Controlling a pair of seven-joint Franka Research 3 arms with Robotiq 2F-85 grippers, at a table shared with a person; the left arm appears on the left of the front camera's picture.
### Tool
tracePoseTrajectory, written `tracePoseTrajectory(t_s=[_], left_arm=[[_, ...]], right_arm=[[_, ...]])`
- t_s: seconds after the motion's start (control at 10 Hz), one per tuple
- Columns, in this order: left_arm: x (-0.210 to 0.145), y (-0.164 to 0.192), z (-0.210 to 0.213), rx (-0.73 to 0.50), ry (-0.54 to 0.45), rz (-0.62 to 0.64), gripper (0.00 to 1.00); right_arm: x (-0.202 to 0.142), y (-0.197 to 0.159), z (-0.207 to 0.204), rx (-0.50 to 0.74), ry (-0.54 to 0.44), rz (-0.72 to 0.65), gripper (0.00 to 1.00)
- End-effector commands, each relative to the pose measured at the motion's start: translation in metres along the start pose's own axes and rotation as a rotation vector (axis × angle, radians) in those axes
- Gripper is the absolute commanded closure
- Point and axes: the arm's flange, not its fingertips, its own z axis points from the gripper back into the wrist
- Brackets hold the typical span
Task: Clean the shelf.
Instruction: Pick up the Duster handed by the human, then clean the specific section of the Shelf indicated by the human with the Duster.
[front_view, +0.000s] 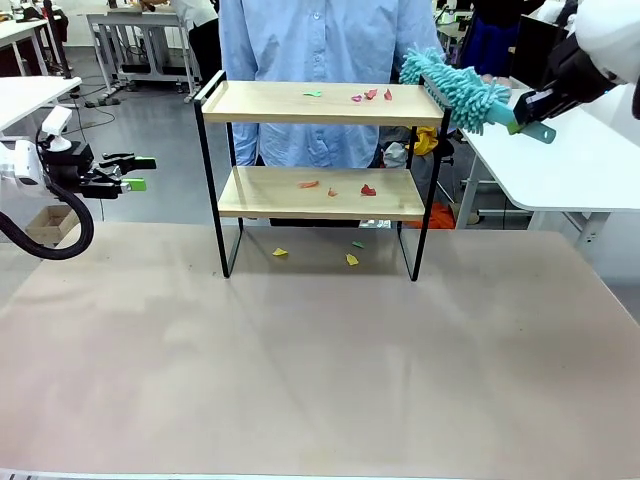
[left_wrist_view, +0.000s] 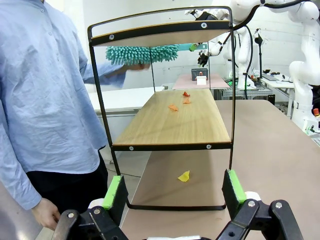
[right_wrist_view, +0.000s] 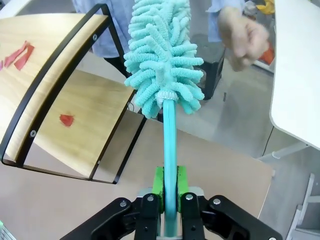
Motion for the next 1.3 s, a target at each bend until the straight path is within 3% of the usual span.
tracePoseTrajectory(t_s=[0.0, 0.7, 0.8, 1.2], left_arm=[[0.003, 0.0, -0.001, 0.0, 0.007, -0.005, 0.0], [0.003, 0.0, -0.001, 0.0, 0.007, -0.005, 0.0], [0.003, 0.0, -0.001, 0.0, 0.007, -0.005, 0.0], [0.003, 0.0, -0.001, 0.0, 0.007, -0.005, 0.0]], right_arm=[[0.0, 0.0, 0.003, -0.008, 0.013, 0.015, 1.0], [0.0, 0.0, 0.003, -0.008, 0.013, 0.015, 1.0], [-0.001, 0.001, -0.002, -0.001, 0.014, 0.011, 0.87], [-0.063, -0.046, 0.056, -0.102, 0.277, 0.215, 0.87]])
